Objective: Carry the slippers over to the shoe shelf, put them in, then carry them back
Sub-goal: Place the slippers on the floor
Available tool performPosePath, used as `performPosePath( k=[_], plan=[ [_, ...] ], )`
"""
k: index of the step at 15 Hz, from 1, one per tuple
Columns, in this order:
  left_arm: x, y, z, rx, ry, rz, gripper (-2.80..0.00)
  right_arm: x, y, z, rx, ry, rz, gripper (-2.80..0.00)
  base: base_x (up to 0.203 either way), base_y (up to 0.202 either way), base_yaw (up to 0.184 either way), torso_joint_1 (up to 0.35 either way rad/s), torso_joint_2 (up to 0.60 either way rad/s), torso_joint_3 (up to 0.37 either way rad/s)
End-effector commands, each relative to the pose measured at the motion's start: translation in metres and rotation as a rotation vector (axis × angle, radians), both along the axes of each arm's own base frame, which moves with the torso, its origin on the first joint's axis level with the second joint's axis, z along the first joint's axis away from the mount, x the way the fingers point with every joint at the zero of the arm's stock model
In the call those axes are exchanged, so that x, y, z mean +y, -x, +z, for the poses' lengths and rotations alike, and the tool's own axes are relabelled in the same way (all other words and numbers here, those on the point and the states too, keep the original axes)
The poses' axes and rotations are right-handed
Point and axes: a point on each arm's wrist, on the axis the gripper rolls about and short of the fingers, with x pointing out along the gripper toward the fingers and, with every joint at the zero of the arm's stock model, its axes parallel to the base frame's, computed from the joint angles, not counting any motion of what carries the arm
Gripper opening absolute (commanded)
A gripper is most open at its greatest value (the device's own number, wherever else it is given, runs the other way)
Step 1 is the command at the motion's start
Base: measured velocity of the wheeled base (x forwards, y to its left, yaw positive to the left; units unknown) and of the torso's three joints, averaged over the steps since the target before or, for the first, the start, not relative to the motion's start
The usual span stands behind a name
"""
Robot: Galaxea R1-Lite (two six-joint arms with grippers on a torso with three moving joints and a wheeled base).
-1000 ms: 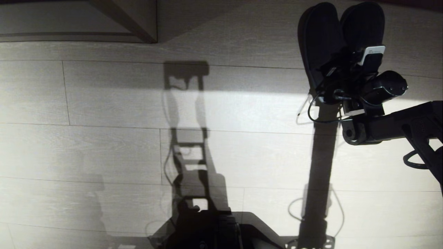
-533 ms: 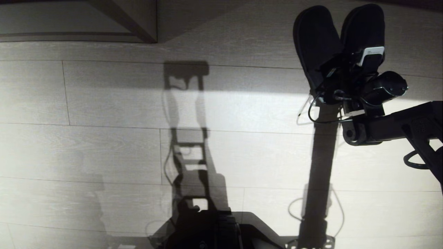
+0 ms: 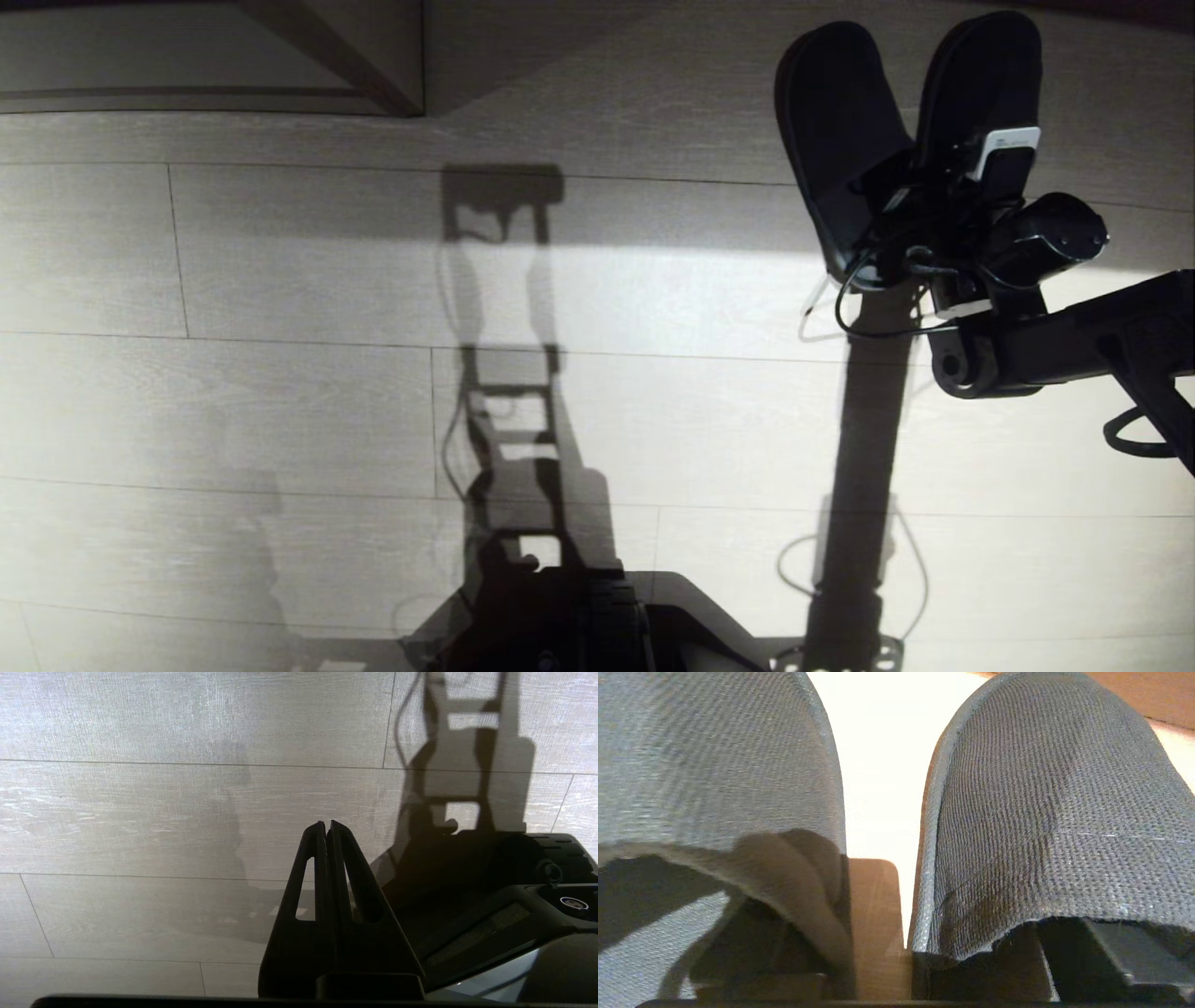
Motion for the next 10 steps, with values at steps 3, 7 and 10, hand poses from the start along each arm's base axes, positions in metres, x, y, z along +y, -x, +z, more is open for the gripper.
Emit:
performPosePath(
  k=[3,7,10],
  plan=[
    [0.0,0.0,0.0,0.0,0.0,0.0,-2.8,0.0,0.013,0.008,0.004,0.015,-0.011,0.0,0.0,0.0,0.0,0.0,0.0,0.0],
    [0.0,0.0,0.0,0.0,0.0,0.0,-2.8,-0.003,0.021,0.013,0.013,0.032,-0.033,0.0,0.0,0.0,0.0,0.0,0.0,0.0],
    [0.0,0.0,0.0,0.0,0.0,0.0,-2.8,-0.004,0.024,0.013,0.034,0.038,-0.039,0.0,0.0,0.0,0.0,0.0,0.0,0.0]
  ],
)
